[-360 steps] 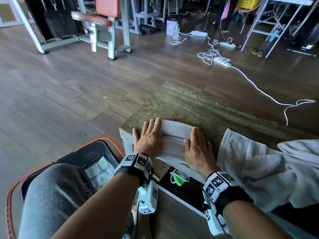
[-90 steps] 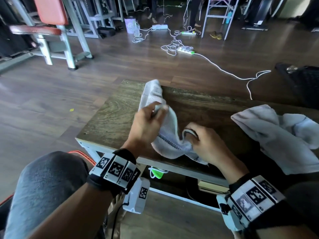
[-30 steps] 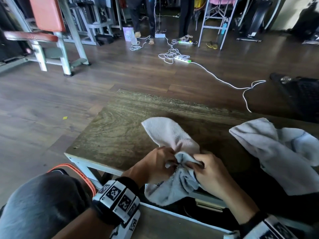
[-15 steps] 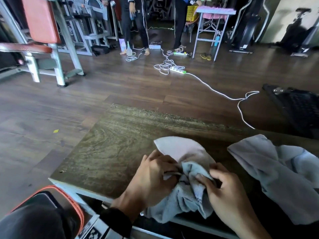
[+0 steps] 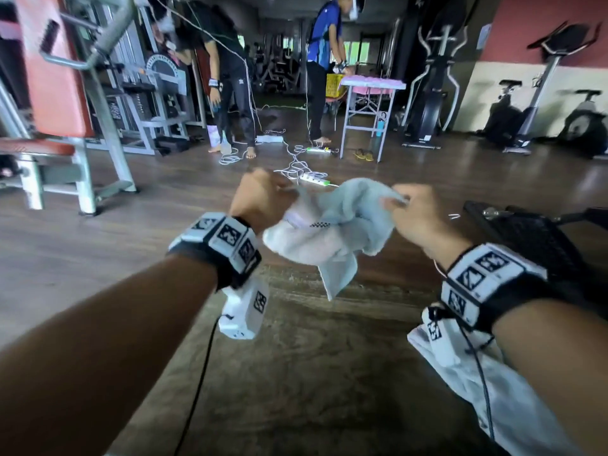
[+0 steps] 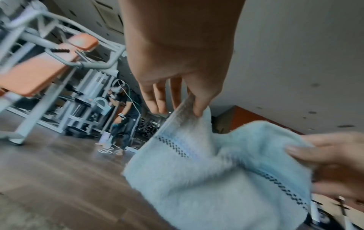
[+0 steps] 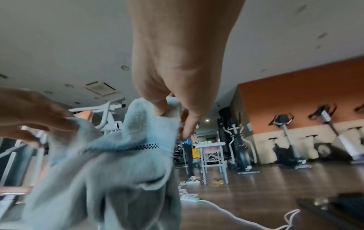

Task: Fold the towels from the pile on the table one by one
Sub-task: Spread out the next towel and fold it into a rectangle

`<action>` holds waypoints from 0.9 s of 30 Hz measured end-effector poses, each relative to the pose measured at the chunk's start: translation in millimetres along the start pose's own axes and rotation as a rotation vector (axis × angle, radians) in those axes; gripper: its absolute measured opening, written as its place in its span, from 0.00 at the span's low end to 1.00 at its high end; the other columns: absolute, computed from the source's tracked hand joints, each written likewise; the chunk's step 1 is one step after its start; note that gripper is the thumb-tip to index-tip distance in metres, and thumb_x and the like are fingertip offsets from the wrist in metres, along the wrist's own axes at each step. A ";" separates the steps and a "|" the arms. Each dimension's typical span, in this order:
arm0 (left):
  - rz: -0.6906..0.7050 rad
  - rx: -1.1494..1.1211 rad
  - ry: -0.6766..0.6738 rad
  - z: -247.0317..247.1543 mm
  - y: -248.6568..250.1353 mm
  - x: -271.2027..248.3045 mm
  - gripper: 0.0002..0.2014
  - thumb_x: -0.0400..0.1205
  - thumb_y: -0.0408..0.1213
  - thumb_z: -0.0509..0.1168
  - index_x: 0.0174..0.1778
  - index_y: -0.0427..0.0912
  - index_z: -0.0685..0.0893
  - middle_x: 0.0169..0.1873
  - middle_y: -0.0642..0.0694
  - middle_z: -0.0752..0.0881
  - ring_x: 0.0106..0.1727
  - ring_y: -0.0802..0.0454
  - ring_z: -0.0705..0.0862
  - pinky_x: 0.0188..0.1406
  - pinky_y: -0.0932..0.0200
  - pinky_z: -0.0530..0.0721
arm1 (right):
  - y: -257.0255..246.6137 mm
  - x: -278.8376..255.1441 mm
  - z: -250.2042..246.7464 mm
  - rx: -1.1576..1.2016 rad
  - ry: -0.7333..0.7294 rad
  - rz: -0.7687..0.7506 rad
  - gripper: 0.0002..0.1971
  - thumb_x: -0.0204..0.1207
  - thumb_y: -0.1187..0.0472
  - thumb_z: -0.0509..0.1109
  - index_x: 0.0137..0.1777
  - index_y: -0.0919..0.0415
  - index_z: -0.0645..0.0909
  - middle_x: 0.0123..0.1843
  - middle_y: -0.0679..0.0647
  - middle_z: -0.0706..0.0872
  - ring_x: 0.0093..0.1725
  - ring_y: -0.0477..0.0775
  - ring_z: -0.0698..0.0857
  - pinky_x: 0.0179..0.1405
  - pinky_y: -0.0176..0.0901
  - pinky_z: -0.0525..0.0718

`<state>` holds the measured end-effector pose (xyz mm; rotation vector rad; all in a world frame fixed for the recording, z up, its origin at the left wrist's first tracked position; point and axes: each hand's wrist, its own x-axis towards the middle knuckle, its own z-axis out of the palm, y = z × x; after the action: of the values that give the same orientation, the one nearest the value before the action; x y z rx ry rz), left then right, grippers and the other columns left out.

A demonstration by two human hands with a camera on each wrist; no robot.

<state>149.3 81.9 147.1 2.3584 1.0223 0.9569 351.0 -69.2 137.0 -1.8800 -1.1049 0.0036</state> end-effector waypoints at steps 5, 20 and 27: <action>-0.215 -0.045 0.141 -33.6 -20.0 24.1 0.13 0.76 0.52 0.73 0.53 0.51 0.91 0.41 0.50 0.90 0.39 0.50 0.88 0.42 0.58 0.87 | 5.3 18.5 -39.8 -0.148 0.123 0.009 0.08 0.80 0.65 0.71 0.49 0.58 0.92 0.44 0.54 0.91 0.45 0.54 0.87 0.42 0.40 0.80; -0.143 -0.601 0.071 -39.2 -3.3 9.6 0.06 0.85 0.35 0.65 0.41 0.43 0.81 0.38 0.44 0.86 0.41 0.49 0.81 0.47 0.49 0.85 | -7.1 1.6 -51.5 -0.023 0.187 0.133 0.17 0.82 0.56 0.70 0.30 0.42 0.84 0.34 0.53 0.92 0.32 0.58 0.92 0.43 0.59 0.92; -0.432 -0.620 -0.126 -19.6 -7.1 4.9 0.13 0.83 0.36 0.69 0.59 0.31 0.82 0.55 0.37 0.88 0.44 0.42 0.87 0.50 0.43 0.91 | 9.9 -11.4 -45.5 0.218 -0.066 0.397 0.14 0.86 0.62 0.66 0.70 0.61 0.82 0.58 0.60 0.90 0.46 0.63 0.92 0.48 0.51 0.90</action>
<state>134.2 91.9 158.5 1.5877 0.9554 0.7965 369.9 -110.8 151.3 -1.8793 -0.7246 0.3978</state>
